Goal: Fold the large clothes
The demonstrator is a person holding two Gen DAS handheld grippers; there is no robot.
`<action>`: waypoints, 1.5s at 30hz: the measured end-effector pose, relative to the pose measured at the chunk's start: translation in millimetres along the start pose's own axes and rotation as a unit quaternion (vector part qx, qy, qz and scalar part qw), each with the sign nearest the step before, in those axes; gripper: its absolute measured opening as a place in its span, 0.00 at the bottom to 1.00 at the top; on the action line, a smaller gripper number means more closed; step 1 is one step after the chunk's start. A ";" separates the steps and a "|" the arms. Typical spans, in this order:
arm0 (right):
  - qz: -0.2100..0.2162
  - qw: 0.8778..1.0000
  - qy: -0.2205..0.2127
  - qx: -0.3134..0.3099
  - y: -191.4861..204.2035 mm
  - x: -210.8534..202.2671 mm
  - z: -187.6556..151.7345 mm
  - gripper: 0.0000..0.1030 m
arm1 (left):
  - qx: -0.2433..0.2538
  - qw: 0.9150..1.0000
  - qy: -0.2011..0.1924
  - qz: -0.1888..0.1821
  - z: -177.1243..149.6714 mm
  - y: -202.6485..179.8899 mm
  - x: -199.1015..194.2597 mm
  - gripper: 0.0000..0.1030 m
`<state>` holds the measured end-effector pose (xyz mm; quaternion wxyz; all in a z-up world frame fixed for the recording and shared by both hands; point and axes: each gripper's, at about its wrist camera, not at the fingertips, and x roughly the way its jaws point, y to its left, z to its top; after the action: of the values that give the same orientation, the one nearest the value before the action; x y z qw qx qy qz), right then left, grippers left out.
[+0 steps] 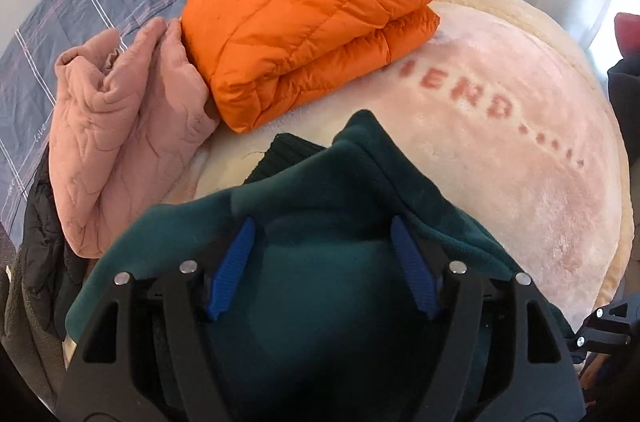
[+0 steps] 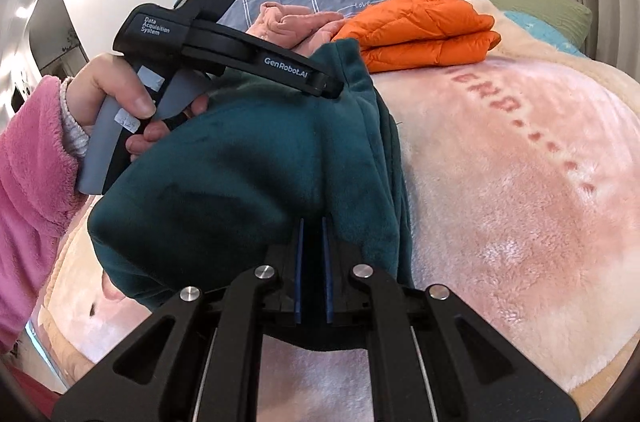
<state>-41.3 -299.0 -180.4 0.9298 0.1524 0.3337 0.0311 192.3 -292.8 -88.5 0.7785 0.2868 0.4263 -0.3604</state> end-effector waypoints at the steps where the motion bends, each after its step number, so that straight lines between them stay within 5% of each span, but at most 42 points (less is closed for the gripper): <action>1: 0.001 1.000 -0.001 0.002 -0.4 -1.4 0.1 0.07 | 0.000 1.000 -0.003 0.001 -1.2 -0.3 -1.9 0.71; 7: 0.025 0.999 -0.029 -0.008 11.8 -29.1 12.1 0.13 | 0.005 0.999 -0.034 0.017 -12.9 1.5 -18.9 0.71; 9: 0.045 0.998 -0.038 -0.011 14.9 -29.6 16.3 0.22 | 0.001 0.999 -0.035 0.012 -13.2 5.6 -19.5 0.71; 11: 0.004 1.000 -0.008 0.004 8.4 -7.5 16.2 0.37 | -0.003 0.999 -0.033 0.006 -13.1 7.9 -18.7 0.71; 15: 0.034 0.998 -0.008 0.048 -10.7 8.9 13.3 0.36 | -0.019 0.999 -0.036 0.011 -8.7 11.0 -16.3 0.72; 19: 0.024 0.999 -0.004 0.035 -3.7 7.0 14.1 0.36 | -0.037 0.992 -0.102 0.060 -14.2 13.8 -50.2 0.67; 23: 0.031 0.998 -0.007 0.046 -7.6 7.4 14.4 0.36 | -0.074 0.980 -0.171 0.067 -35.8 51.4 -96.8 0.58; 26: 0.032 0.999 -0.008 0.042 -6.8 7.7 13.7 0.36 | -0.108 0.982 -0.143 0.058 -54.3 90.9 -90.2 0.48; 28: 0.037 0.998 -0.008 0.042 -6.3 8.5 14.5 0.36 | -0.118 0.986 -0.108 0.037 -68.5 107.4 -67.5 0.51; 33: 0.024 0.999 -0.009 0.024 2.5 13.6 18.6 0.36 | -0.147 0.982 -0.109 0.052 -93.4 114.1 -22.4 0.51; 42: 0.041 0.998 -0.011 0.039 -5.3 10.1 14.1 0.36 | -0.095 0.984 -0.114 0.093 -74.5 94.0 -55.2 0.50; 45: 0.048 0.998 -0.009 0.045 -8.5 10.6 14.9 0.36 | -0.067 0.986 -0.150 0.043 -56.7 73.6 -80.6 0.51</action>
<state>-24.0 -309.4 -178.6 0.9223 0.2107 0.3185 0.0594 195.3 -182.1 -34.9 0.8656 0.1951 0.3152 -0.3365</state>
